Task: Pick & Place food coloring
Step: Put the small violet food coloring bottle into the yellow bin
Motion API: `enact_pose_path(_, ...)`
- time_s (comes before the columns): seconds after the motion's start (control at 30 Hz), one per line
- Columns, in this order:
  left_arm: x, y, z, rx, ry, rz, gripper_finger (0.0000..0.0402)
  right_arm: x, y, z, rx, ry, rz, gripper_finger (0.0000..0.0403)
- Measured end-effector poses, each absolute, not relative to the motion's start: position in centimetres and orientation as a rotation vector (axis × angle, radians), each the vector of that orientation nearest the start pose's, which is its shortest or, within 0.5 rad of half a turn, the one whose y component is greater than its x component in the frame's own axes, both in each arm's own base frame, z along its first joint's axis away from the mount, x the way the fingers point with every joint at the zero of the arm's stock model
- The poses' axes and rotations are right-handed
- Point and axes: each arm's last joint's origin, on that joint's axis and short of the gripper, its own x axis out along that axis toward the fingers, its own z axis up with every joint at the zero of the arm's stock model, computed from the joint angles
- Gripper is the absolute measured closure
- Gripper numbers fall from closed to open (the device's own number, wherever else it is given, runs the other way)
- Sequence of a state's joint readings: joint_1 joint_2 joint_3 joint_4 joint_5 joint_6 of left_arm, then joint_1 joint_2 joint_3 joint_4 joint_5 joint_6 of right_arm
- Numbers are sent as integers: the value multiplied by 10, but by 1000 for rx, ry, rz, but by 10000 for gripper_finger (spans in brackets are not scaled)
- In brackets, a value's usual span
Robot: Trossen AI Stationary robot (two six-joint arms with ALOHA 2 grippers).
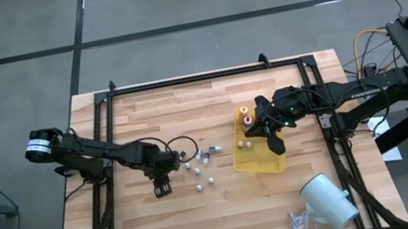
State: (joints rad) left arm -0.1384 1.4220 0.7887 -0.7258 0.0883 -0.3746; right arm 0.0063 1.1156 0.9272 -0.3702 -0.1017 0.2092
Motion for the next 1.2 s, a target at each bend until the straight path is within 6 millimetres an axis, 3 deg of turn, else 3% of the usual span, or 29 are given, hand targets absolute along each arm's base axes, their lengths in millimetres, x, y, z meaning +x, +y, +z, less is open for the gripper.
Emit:
enact_pose_path(0.2,232,-30,174,-291,1375,83,309,238,4,302,228,567,47,394)
enact_pose_path(0.53,233,-27,174,-287,1372,81,369,238,4,302,228,567,47,394)
enact_pose_path(0.77,234,-27,177,-289,1369,81,371,238,4,302,228,567,47,394)
enact_pose_path(1.0,240,-27,198,-263,1383,62,370,238,4,302,227,567,47,394)
enact_pose_path(1.2,256,-23,229,-265,1293,48,370,238,4,303,228,567,47,394)
